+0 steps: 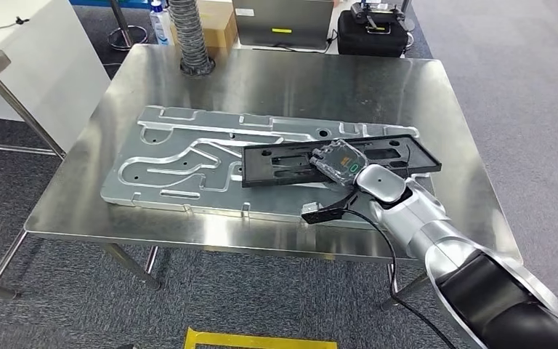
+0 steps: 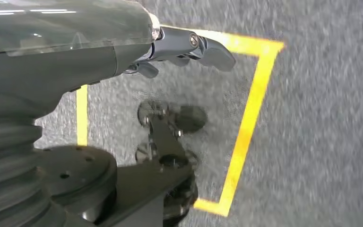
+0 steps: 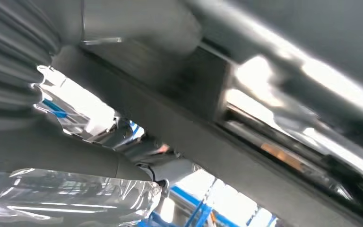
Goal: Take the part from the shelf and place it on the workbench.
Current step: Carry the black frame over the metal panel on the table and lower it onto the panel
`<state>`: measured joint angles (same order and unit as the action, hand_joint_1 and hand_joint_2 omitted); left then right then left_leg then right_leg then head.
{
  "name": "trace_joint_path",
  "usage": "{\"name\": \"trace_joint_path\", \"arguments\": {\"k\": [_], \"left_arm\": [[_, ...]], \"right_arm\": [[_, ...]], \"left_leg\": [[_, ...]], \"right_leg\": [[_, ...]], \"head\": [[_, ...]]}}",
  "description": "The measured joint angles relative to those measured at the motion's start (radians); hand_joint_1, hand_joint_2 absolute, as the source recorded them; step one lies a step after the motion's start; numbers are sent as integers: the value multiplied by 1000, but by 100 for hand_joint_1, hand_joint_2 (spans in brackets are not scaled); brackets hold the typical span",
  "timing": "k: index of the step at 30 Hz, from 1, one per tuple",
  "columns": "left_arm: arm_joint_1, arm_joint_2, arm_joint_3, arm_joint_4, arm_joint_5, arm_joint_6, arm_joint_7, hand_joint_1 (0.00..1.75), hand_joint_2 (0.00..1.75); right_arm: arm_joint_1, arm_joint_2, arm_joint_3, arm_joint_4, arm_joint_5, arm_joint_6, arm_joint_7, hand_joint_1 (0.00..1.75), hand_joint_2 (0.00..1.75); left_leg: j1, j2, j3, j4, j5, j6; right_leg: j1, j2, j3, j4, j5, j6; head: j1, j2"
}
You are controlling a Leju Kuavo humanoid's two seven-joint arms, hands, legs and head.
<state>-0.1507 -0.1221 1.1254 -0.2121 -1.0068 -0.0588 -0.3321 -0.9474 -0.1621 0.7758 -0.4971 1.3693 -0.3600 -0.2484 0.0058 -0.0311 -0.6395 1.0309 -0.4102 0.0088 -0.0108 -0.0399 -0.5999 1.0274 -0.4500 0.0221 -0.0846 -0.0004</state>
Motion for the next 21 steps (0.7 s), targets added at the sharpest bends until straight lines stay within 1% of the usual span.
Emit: {"name": "trace_joint_path", "arguments": {"k": [1,2,3,5,6,7,8,9,10,11,12,13,14,16,17,18,20,21], "left_arm": [[-1,0,0,0,0,0,0,0,175],[-1,0,0,0,0,0,0,0,175],[-3,0,0,0,1,0,0,0,175],[-4,0,0,0,1,0,-1,0,175],[-4,0,0,0,1,0,-1,0,131],[-4,0,0,0,1,0,-1,0,87],[-4,0,0,0,2,0,-3,0,44],[-4,-1,0,0,2,1,-5,0,0],[-4,-2,0,0,3,1,-7,0,0],[-4,-4,0,0,4,1,-9,0,0],[-4,-5,0,0,5,1,-11,0,0],[-3,-7,0,0,6,1,-12,0,0],[-3,-7,0,0,8,0,-14,0,0],[-1,-7,0,0,10,0,-15,0,0],[-1,-7,0,0,11,0,-16,0,0],[-1,-7,1,0,12,-1,-16,0,0],[0,-7,1,0,13,-2,-16,0,0],[2,-7,1,0,13,-3,-16,0,0]], "right_arm": [[3,0,2,1,-2,4,-2,0,0],[7,0,4,1,-4,6,-5,0,0],[12,0,4,2,-8,7,-8,0,0],[21,2,5,5,-18,8,-12,0,0],[24,2,5,7,-24,9,-13,0,0],[26,2,5,8,-30,9,-13,0,0],[26,2,5,10,-35,9,-13,0,0],[27,2,5,11,-42,7,-12,0,0],[26,2,5,11,-51,3,-11,0,0],[26,3,4,11,-61,-5,-10,0,0],[26,4,2,11,-76,-17,-9,0,0],[26,5,-2,10,-95,-34,-9,0,0],[26,6,-10,9,-119,-56,-13,0,0],[26,6,-34,0,-177,-108,-33,0,0],[26,6,-49,-10,-212,-134,-52,0,0],[26,5,-68,-23,-257,-157,-81,0,0],[31,0,-115,-70,-390,-179,-163,0,0],[38,-3,-141,-104,-471,-173,-209,0,0]], "left_leg": [[0,-1,3,-3,2,7],[2,-1,6,-6,4,13],[3,-1,9,-8,5,17],[0,-2,10,-8,4,22],[-3,-3,11,-8,3,23],[-5,-4,13,-8,2,25],[-8,-5,16,-8,2,26],[-10,-7,20,-8,0,26],[-11,-8,23,-8,-1,26],[-13,-8,23,-8,-1,24],[-14,-8,21,-8,-1,21],[-15,-7,18,-8,0,17],[-15,-6,16,-10,1,13],[-15,-5,13,-1,-5,2],[-16,-2,4,22,-22,-4],[-15,1,-15,66,-50,-11],[-10,9,-75,199,-118,-22],[-7,11,-102,254,-139,-26]], "right_leg": [[-2,3,-3,10,-9,4],[-4,8,-15,39,-28,6],[-5,14,-36,89,-56,7],[-5,24,-99,225,-115,6],[-5,26,-122,275,-127,5],[-4,26,-130,289,-121,1],[-3,26,-115,260,-95,-4],[0,25,-84,196,-58,-12],[5,19,-46,121,-27,-22],[11,11,-15,57,-6,-29],[17,4,3,16,3,-34],[21,-1,10,-1,1,-35],[23,-1,9,-6,2,-35],[16,-1,13,-16,8,-38],[13,-3,16,-22,12,-40],[9,-6,19,-27,14,-43],[10,-9,20,-28,15,-45],[10,-9,20,-28,15,-45]], "head": [[0,0],[0,0],[0,0],[0,0],[0,0],[0,0],[0,0],[0,0],[0,0],[0,0],[0,0],[0,0],[0,0],[0,0],[0,0],[0,0],[0,0],[0,0]]}}
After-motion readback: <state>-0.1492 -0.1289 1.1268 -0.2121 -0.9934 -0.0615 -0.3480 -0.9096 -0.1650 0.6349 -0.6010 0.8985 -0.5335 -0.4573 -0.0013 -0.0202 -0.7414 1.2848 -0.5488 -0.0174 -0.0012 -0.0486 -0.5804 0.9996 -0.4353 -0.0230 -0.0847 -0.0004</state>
